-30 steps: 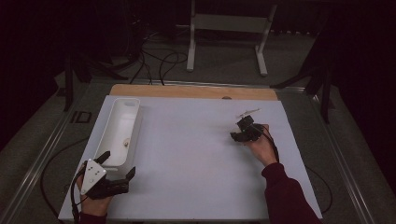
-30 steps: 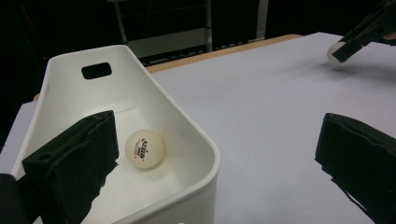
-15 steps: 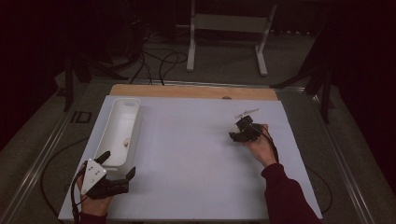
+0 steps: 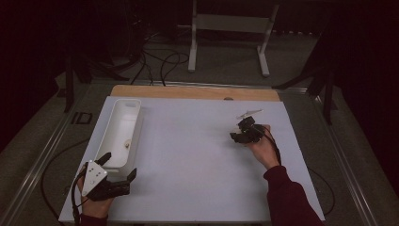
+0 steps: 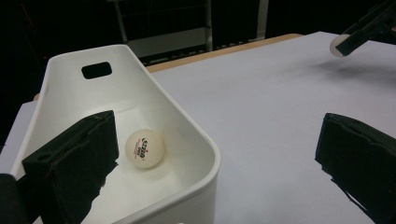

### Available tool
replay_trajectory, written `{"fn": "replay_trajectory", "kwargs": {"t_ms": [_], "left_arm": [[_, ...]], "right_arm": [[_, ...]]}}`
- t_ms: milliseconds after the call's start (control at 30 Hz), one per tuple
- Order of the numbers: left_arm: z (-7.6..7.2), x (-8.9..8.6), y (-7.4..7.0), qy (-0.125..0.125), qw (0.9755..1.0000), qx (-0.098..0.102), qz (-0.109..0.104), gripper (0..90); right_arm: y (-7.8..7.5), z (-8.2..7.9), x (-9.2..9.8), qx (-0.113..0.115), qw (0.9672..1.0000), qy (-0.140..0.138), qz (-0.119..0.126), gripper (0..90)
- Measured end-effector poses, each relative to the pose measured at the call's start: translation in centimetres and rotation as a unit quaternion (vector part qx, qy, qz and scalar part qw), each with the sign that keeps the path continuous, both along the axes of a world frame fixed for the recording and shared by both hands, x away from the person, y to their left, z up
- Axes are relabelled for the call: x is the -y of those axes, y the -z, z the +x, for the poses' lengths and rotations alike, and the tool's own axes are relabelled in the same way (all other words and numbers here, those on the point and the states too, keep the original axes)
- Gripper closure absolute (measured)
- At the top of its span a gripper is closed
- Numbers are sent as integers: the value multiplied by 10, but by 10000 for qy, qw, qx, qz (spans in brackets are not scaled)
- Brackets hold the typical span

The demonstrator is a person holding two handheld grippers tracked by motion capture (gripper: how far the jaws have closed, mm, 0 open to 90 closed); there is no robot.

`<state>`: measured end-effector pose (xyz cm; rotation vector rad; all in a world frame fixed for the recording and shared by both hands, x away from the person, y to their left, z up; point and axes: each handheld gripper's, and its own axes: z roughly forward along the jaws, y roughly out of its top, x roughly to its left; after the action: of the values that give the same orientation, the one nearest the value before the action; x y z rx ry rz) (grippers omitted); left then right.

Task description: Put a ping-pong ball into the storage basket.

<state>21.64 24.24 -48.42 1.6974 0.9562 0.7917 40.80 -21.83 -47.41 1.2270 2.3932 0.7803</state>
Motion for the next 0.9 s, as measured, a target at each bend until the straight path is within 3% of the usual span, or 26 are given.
{"fn": "replay_trajectory", "kwargs": {"t_ms": [900], "left_arm": [[0, 1, 0, 12, 10000, -14, 12, 2]], "right_arm": [[-5, -5, -10, 51, 9999, -154, 52, 500]]}}
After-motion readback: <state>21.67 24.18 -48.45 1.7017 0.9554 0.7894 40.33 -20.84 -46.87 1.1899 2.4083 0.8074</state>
